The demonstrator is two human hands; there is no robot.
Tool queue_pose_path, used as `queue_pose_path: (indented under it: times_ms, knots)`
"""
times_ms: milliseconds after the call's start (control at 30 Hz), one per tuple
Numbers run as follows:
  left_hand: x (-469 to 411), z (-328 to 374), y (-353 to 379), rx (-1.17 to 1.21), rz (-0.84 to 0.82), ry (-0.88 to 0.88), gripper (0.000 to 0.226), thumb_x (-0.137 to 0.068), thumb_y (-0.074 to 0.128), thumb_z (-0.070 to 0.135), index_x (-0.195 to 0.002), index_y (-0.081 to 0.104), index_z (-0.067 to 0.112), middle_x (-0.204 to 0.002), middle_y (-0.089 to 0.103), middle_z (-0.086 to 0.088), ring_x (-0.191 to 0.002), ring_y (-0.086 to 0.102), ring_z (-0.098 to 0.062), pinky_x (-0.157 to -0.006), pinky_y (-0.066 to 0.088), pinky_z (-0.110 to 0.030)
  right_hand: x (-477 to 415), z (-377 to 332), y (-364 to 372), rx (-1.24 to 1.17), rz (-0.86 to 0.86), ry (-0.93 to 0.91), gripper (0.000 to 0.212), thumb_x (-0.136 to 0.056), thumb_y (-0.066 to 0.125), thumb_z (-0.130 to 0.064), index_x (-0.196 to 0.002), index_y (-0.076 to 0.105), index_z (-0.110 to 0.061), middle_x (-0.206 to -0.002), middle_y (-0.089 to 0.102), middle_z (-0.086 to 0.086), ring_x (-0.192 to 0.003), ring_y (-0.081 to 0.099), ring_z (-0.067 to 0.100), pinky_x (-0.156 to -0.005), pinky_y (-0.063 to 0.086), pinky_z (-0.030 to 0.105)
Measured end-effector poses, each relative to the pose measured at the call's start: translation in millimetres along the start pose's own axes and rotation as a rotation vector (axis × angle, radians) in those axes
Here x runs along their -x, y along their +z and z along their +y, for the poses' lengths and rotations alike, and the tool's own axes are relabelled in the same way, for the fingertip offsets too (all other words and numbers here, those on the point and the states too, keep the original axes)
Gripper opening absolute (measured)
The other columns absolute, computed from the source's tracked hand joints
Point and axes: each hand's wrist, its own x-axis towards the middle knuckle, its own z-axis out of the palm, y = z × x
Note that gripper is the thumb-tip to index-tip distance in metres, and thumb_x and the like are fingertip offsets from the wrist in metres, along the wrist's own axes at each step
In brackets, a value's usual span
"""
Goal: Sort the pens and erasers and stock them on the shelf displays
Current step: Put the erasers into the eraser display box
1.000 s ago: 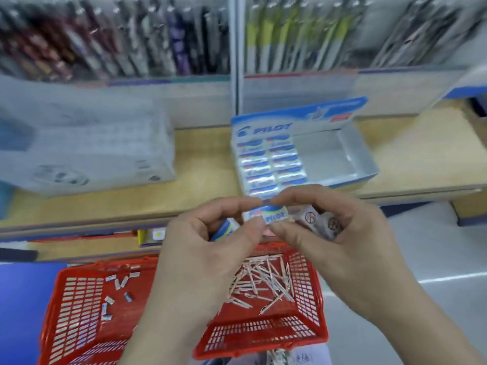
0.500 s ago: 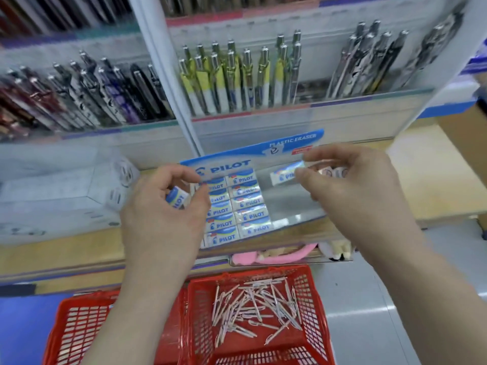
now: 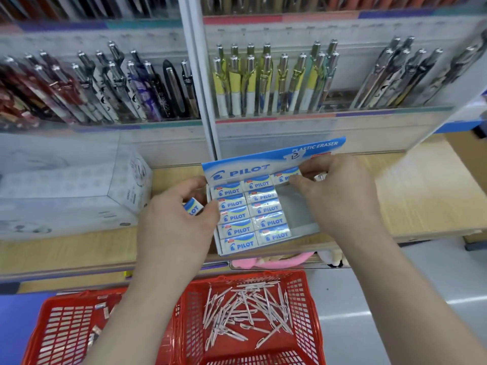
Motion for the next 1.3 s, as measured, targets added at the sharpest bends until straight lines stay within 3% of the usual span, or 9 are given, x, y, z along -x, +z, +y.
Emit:
queue_pose_path:
  times_ms: [100,267,467,533,667,767,867,1033,1300]
  knots:
    - [1,-1,-5,-0.011,-0.032,0.028,0.028,-0.076,0.068,0.022,-0.079,0.063,0.049,-0.074,0.064,0.033,-0.073,0.061,0.006,-0.063,0.044,-0.007,3,-1,2,0.039,-0.015,0.007,0.011,-0.079,0.073,-0.021,-0.09,0.074,-0.021,-0.086,0.07,-0.008,-0.089,0.063,0.018,-0.076,0.047,0.029]
    - [-1,-11,-12,-0.028,-0.012,0.012,0.024,-0.077,0.071,0.023,-0.097,0.07,0.036,-0.07,0.059,0.039,-0.07,0.057,0.011,-0.061,0.038,-0.002,14,-8,3,0.162,-0.021,-0.025,0.01,-0.082,0.067,-0.024,-0.09,0.074,-0.022,-0.094,0.072,-0.003,-0.09,0.062,0.024,-0.076,0.049,0.034]
    - [5,-8,-19,-0.02,-0.006,0.071,0.019,-0.081,0.063,0.029,-0.088,0.056,0.045,-0.078,0.063,0.026,-0.079,0.053,0.015,-0.066,0.033,0.004,21,-9,-1,0.231,0.031,-0.09,0.011,-0.085,0.062,-0.03,-0.088,0.068,-0.021,-0.087,0.069,-0.006,-0.083,0.06,0.021,-0.065,0.037,0.03]
    - [11,-5,-25,0.02,0.062,0.088,0.01,-0.081,0.062,0.034,-0.086,0.054,0.038,-0.08,0.061,0.024,-0.078,0.054,0.011,-0.067,0.033,0.003,25,-9,-7,-0.008,0.015,-0.017,0.006,-0.084,0.06,-0.02,-0.084,0.067,-0.021,-0.077,0.067,-0.01,-0.072,0.058,0.016,-0.062,0.038,0.028]
    - [40,21,-30,0.155,0.0,0.156,0.01,-0.074,0.072,0.029,-0.072,0.062,0.03,-0.074,0.063,0.021,-0.067,0.057,0.008,-0.06,0.036,0.003,41,-22,-15,-1.155,-0.262,0.44,0.012,-0.087,0.057,-0.006,-0.089,0.069,-0.007,-0.073,0.069,0.008,-0.059,0.057,0.012,-0.045,0.043,0.019]
    - [57,39,-19,0.192,-0.132,0.227,0.017,-0.07,0.07,0.045,-0.084,0.067,0.036,-0.076,0.065,0.02,-0.071,0.061,0.002,-0.06,0.038,0.001,50,-30,-9,-1.524,-0.37,0.538,0.021,-0.074,0.06,-0.009,-0.092,0.066,-0.002,-0.078,0.07,0.016,-0.064,0.067,0.019,-0.053,0.055,0.022]
    - [60,43,-6,0.196,-0.148,0.237,0.034,-0.067,0.065,0.052,-0.098,0.066,0.039,-0.083,0.063,0.018,-0.077,0.061,0.001,-0.066,0.042,-0.004,55,-36,-3,-1.625,-0.395,0.542,0.03,-0.069,0.055,-0.012,-0.096,0.064,-0.004,-0.082,0.073,0.016,-0.069,0.072,0.023,-0.051,0.057,0.03]
    - [59,46,-5,0.2,-0.166,0.206,0.04,-0.062,0.073,0.045,-0.101,0.069,0.041,-0.084,0.064,0.02,-0.079,0.062,0.003,-0.071,0.045,-0.008,58,-34,-9,-1.692,-0.478,0.514,0.028,-0.086,0.049,-0.012,-0.11,0.062,-0.006,-0.099,0.074,0.015,-0.089,0.072,0.025,-0.065,0.058,0.034]
    - [60,52,-5,0.424,-0.25,0.049,0.017,-0.066,0.082,0.024,-0.077,0.07,0.031,-0.066,0.069,0.009,-0.058,0.062,-0.004,-0.056,0.047,-0.011,65,-26,-17,-1.66,-0.57,0.429,0.039,-0.082,0.048,-0.014,-0.118,0.059,-0.006,-0.104,0.071,0.019,-0.1,0.069,0.03,-0.084,0.055,0.043]
